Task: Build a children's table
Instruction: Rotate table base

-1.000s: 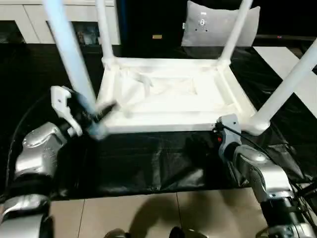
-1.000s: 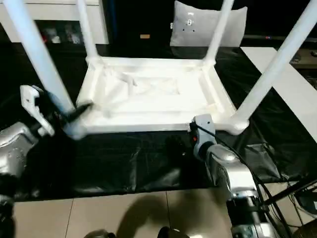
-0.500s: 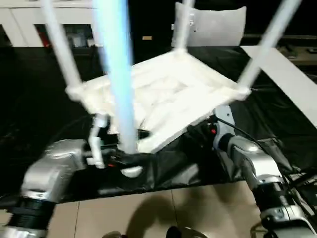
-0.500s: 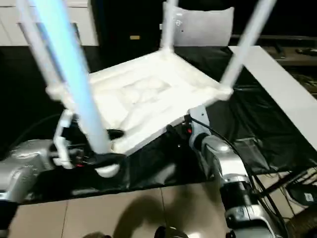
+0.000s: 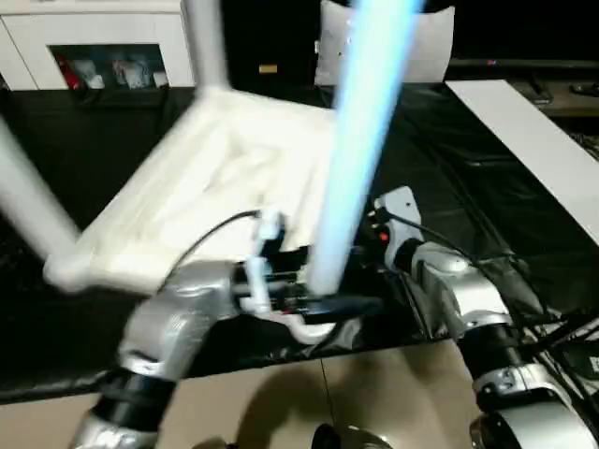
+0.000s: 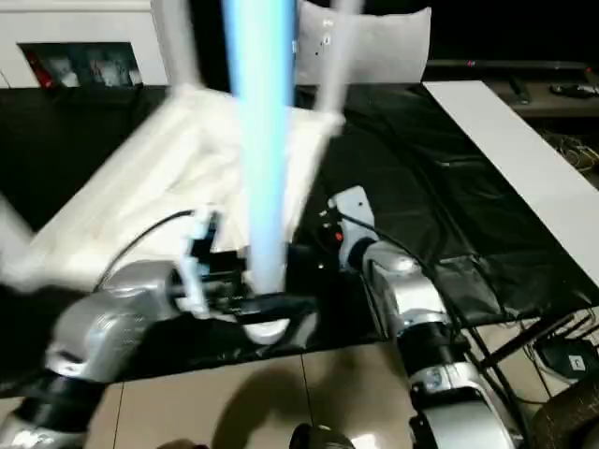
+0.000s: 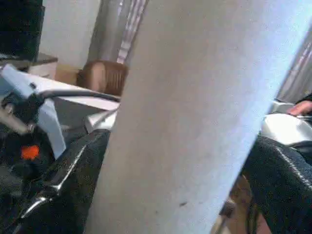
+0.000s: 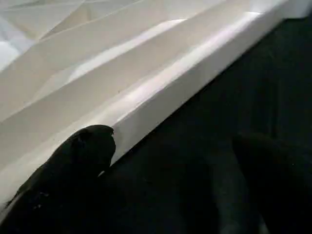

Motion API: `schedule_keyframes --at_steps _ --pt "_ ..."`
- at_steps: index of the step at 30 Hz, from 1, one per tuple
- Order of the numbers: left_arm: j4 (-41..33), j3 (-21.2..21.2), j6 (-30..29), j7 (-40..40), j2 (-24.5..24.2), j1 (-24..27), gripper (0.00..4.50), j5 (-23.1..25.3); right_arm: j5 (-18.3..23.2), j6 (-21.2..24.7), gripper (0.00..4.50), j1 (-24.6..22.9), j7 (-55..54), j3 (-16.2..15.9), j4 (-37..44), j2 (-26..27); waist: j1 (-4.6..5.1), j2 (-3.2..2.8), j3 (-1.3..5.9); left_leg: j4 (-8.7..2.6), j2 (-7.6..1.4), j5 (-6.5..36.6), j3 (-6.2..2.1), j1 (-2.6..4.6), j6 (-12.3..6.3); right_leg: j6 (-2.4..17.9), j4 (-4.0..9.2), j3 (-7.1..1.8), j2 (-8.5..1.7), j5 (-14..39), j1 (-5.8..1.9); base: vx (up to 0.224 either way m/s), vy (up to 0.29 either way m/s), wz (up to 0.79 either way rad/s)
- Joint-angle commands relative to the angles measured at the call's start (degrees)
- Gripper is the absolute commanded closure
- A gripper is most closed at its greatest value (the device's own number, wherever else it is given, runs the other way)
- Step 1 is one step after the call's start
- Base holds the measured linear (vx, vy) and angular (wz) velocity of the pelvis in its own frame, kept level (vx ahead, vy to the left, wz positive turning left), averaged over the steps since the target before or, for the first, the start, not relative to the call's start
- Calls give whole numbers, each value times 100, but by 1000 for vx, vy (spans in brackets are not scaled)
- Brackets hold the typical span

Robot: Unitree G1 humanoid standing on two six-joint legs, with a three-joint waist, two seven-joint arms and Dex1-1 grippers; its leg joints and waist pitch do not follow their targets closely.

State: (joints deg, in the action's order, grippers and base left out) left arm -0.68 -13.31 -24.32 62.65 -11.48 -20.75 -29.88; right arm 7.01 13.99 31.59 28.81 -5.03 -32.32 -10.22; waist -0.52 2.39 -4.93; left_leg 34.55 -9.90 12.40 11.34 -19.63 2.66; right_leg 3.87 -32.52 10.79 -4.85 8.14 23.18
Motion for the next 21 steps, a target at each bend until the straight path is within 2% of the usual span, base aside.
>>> schedule_keyframes --at_steps 1,3,5,7,8,9,10,12,15,16,18,19,20,21 --pt "161 -119 303 -341 183 -166 4 303 -13 -91 0 86 163 -193 -1 59 -67 28 452 -351 -377 676 -217 -42 -355 55 495 -511 -550 2542 -411 0 0 0" --pt "290 -95 488 -485 237 -228 4 447 -36 -94 0 65 115 -181 -4 31 -61 37 449 -350 -364 712 -219 -42 -355 -33 513 -500 -547 2651 -405 0 0 0" --pt "664 68 811 -1049 367 -441 4 783 -70 -96 0 5 -81 -73 -41 -51 -76 43 442 -340 -344 739 -207 -11 -348 -149 558 -484 -513 2774 -378 0 0 0" --pt "809 183 939 -1178 381 -524 4 853 -117 -111 0 -28 -215 24 -101 -107 -120 50 450 -349 -365 740 -220 -13 -304 -232 553 -476 -535 2833 -391 0 0 0" --pt "906 259 1021 -1273 371 -577 4 915 -155 -114 0 -62 -312 102 -144 -160 -134 35 450 -349 -356 720 -219 -7 -308 -254 563 -476 -527 2813 -379 0 0 0" --pt "941 288 1051 -1304 365 -595 4 937 -170 -116 0 -76 -350 134 -163 -181 -149 46 454 -352 -372 701 -216 5 -302 -246 546 -487 -523 2727 -364 0 0 0" --pt "985 353 1079 -1323 328 -617 4 943 -167 -120 0 -135 -434 242 -191 -255 -162 26 449 -352 -362 696 -217 -8 -286 -243 538 -485 -532 2700 -376 0 0 0" --pt "1015 413 1144 -1298 279 -613 4 935 -121 -160 0 -262 -489 415 -182 -388 -174 40 457 -343 -343 709 -210 -16 -287 -294 544 -483 -533 2708 -390 0 0 0" --pt "929 353 1146 -1175 201 -539 4 942 -47 -178 0 -400 -396 481 -36 -511 -182 56 464 -340 -336 682 -206 -27 -353 -318 539 -471 -518 2651 -389 0 0 0" --pt "873 293 1144 -1107 149 -491 4 969 -12 -161 0 -457 -357 503 45 -558 -170 64 466 -341 -329 668 -216 -58 -375 -340 528 -466 -519 2642 -410 0 0 0" --pt "823 196 1146 -1048 54 -429 4 1045 36 -152 0 -514 -295 535 142 -608 -155 63 453 -335 -326 701 -210 -45 -408 -332 551 -459 -515 2713 -384 0 0 0" --pt "789 3 1139 -923 -209 -311 4 1227 104 -124 0 -602 -186 618 326 -730 -156 60 451 -340 -328 724 -214 -43 -420 -348 558 -459 -516 2771 -384 0 0 0" --pt "789 3 1139 -923 -209 -311 4 1227 104 -124 0 -602 -186 618 326 -730 -166 56 449 -344 -331 736 -216 -31 -431 -370 564 -463 -515 2799 -376 0 0 0" --pt "780 -50 1128 -891 -307 -267 4 1291 142 -61 0 -634 -138 651 405 -773 -165 23 440 -352 -344 746 -222 -22 -430 -358 554 -463 -510 2796 -363 0 0 0"
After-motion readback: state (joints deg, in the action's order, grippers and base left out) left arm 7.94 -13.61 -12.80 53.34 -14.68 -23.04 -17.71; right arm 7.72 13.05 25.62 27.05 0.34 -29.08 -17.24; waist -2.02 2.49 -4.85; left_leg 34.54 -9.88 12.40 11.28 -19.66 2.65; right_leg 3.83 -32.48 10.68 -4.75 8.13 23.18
